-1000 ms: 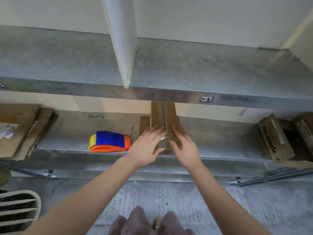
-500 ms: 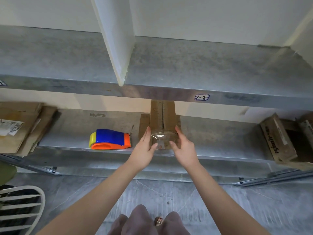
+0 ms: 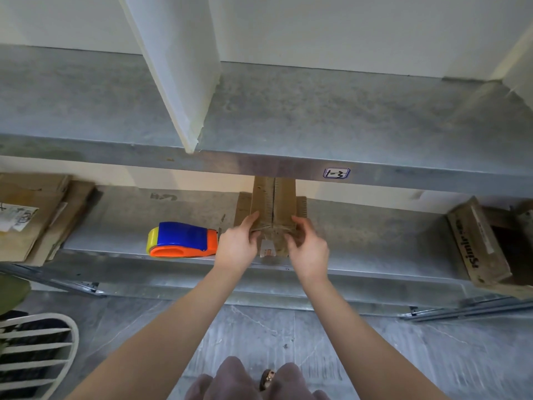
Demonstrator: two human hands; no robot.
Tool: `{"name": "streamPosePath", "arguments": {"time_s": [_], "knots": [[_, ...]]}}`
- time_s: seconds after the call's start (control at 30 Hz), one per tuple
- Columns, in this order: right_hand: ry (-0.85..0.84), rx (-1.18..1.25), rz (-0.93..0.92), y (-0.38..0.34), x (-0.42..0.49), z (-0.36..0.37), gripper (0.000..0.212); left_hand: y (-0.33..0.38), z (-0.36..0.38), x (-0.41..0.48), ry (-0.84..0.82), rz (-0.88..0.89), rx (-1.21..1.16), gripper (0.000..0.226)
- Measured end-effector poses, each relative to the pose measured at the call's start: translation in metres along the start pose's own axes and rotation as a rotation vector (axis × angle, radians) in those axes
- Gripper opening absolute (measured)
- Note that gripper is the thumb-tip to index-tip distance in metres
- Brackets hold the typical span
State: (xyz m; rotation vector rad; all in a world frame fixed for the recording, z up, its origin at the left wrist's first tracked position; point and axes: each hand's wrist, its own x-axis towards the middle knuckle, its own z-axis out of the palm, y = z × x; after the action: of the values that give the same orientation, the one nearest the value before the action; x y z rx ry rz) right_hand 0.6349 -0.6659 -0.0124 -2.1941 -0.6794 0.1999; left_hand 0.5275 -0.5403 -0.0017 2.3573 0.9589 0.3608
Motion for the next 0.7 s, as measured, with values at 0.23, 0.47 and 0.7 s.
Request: {"name": "streamPosePath", "arguments": {"time_s": [0.23, 0.47, 0.7], "knots": [[-0.333, 0.118, -0.052, 0.020, 0.019, -0.039, 0.058, -0.021, -0.039, 0.017, -0.370, 0.142, -0.009, 0.070], [-0.354, 0.073, -0.051, 0.011, 0.035, -0.041, 0.047, -0.012, -0.029, 0.026, -0.277, 0.119, -0.022, 0.058], [-0.235, 0.031, 0.017, 0.001, 0.008, -0.033, 0.044, -0.003, -0.008, -0.003, -0.067, 0.042, -0.023, 0.055]]}}
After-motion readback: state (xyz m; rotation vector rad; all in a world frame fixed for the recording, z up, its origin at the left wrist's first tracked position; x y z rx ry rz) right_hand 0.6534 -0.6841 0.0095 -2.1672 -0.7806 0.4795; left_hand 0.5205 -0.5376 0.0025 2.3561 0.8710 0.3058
